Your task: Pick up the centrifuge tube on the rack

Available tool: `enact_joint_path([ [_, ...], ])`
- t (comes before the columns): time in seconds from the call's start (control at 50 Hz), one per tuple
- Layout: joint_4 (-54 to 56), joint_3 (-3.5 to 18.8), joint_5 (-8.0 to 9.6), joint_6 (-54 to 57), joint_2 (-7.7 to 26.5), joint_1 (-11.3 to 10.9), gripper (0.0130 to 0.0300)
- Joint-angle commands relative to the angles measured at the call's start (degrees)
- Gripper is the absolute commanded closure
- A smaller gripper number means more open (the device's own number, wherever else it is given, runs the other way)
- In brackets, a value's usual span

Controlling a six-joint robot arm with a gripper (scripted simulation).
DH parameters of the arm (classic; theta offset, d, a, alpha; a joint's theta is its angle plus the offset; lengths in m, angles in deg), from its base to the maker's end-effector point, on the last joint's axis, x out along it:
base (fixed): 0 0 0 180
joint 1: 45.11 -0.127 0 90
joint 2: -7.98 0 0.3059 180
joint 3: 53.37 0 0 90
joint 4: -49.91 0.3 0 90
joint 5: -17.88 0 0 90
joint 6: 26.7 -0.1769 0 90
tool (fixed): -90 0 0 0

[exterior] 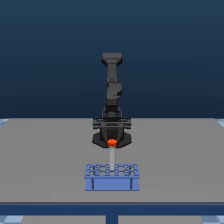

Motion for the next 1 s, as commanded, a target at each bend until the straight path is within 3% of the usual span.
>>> enact_joint_path([
  [0.02,1.6,0.1,0.30,1.7,-0.1,0.0,0.0300],
  [0.56,10.1,0.6,1.17,10.2,-0.6,0.0,0.0300],
  [1.0,8.5,0.8,1.66,8.6,-0.8,0.0,0.0300],
])
